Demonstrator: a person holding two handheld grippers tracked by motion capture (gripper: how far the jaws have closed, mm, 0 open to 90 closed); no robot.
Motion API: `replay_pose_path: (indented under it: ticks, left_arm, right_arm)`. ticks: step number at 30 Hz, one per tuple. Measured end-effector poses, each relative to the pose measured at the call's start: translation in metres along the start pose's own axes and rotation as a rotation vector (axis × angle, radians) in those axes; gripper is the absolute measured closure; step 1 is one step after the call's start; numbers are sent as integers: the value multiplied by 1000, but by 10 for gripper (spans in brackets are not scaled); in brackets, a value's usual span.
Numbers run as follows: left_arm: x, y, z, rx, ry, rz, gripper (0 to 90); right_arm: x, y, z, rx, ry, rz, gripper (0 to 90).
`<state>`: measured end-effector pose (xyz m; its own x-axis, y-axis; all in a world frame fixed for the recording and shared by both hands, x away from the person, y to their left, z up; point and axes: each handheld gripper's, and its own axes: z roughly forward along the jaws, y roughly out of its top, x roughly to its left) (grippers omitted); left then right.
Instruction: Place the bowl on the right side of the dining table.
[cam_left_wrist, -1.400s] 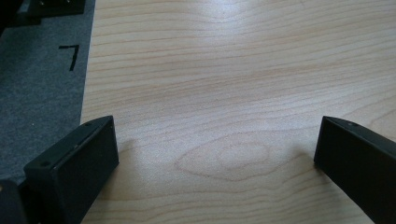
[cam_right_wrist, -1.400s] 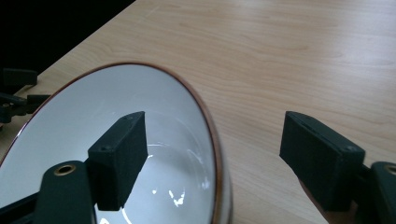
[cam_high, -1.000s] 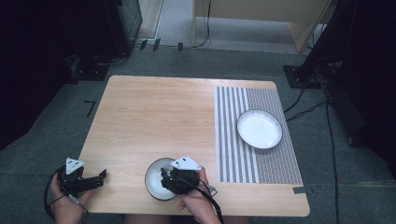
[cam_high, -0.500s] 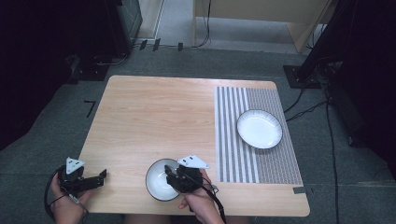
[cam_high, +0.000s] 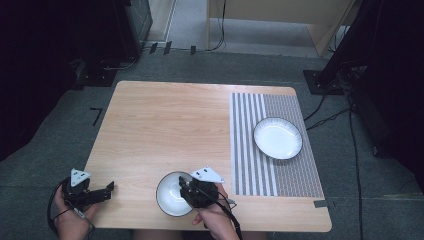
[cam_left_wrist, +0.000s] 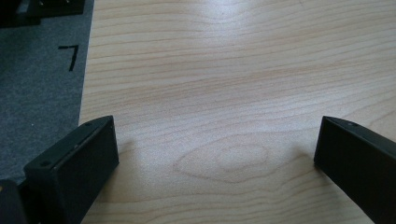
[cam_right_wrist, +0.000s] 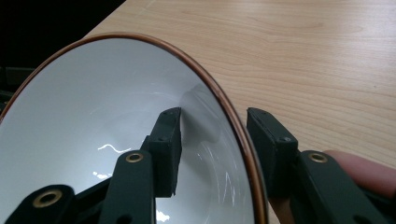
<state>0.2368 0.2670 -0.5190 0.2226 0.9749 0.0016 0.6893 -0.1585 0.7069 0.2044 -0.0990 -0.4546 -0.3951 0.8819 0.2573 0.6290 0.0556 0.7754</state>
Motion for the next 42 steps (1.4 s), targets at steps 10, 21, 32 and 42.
replay_pose_path:
  ticks: [10,21,32,42]
  left_arm:
    - [0,0,0,0,0,0,0]
    - [0,0,0,0,0,0,0]
    - [0,0,0,0,0,0,0]
    - [0,0,0,0,0,0,0]
  right_arm:
    - [-3,4,-8,-1,9,13,647]
    - [-3,5,-15,-11,-9,-17,700]
    - [-4,5,-21,-9,-25,-37,757]
    - [-5,2,-18,50,-27,-62,742]
